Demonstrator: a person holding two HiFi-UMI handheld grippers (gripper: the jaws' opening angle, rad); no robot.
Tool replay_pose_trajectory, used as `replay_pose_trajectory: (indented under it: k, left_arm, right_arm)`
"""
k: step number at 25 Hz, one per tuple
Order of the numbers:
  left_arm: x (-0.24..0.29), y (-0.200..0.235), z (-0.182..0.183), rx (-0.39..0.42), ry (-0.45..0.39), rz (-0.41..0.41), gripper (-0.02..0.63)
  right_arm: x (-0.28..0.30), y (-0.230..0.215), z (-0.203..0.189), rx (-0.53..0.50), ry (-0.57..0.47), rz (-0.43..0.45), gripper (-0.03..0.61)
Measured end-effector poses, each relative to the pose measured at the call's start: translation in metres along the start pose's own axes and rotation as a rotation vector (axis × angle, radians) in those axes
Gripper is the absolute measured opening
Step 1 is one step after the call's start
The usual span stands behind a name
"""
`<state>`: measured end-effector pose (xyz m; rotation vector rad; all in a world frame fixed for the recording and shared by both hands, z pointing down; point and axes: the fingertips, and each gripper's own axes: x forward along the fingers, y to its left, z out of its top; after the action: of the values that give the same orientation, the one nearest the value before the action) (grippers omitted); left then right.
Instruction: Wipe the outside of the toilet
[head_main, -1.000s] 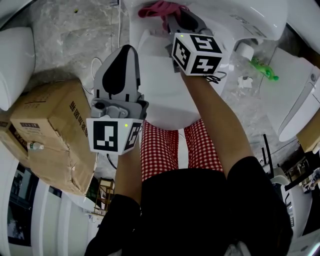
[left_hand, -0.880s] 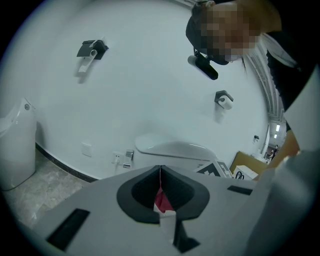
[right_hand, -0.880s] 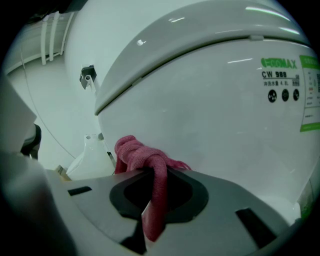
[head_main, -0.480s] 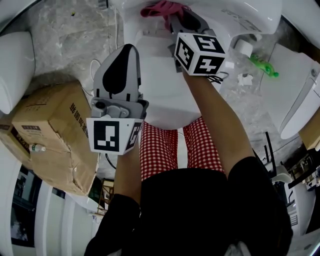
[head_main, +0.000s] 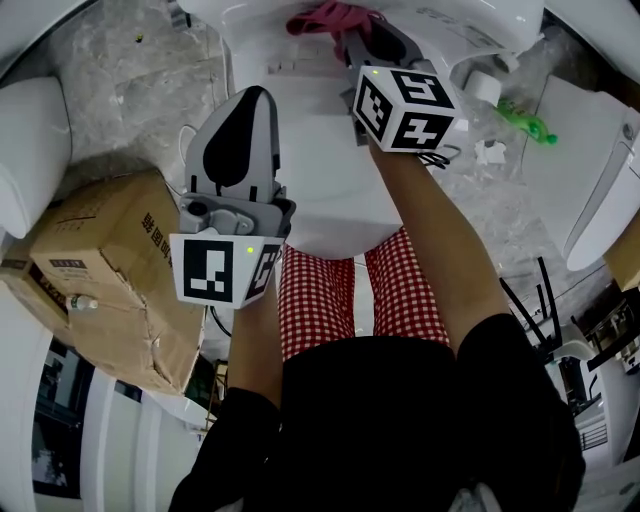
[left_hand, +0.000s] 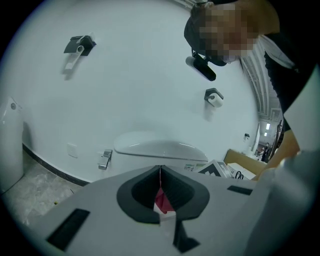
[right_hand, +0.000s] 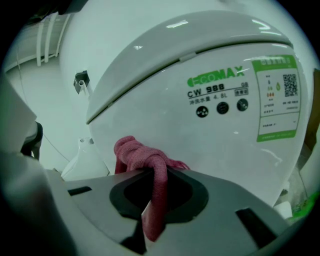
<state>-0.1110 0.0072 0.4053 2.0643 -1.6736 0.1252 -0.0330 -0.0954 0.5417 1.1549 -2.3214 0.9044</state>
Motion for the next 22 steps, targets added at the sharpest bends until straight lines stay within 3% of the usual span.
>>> replay_pose_trajectory:
  k: [6, 9, 22]
  left_arm:
    - [0.004, -0.006, -0.002, 0.017, 0.017, 0.026, 0.011]
    - [0.007, -0.011, -0.001, -0.015, 0.0, 0.02, 0.011]
    - [0.023, -0.047, -0.005, 0.01, 0.02, -0.016, 0.011]
  right_arm:
    - [-0.012, -0.021, 0.001, 0.012, -0.01, -0.021, 0.055]
    - [-0.018, -0.032, 0.002, 0.018, -0.018, -0.032, 0.055]
    - [-0.042, -0.071, 0.003, 0.054, -0.036, -0.073, 0.055]
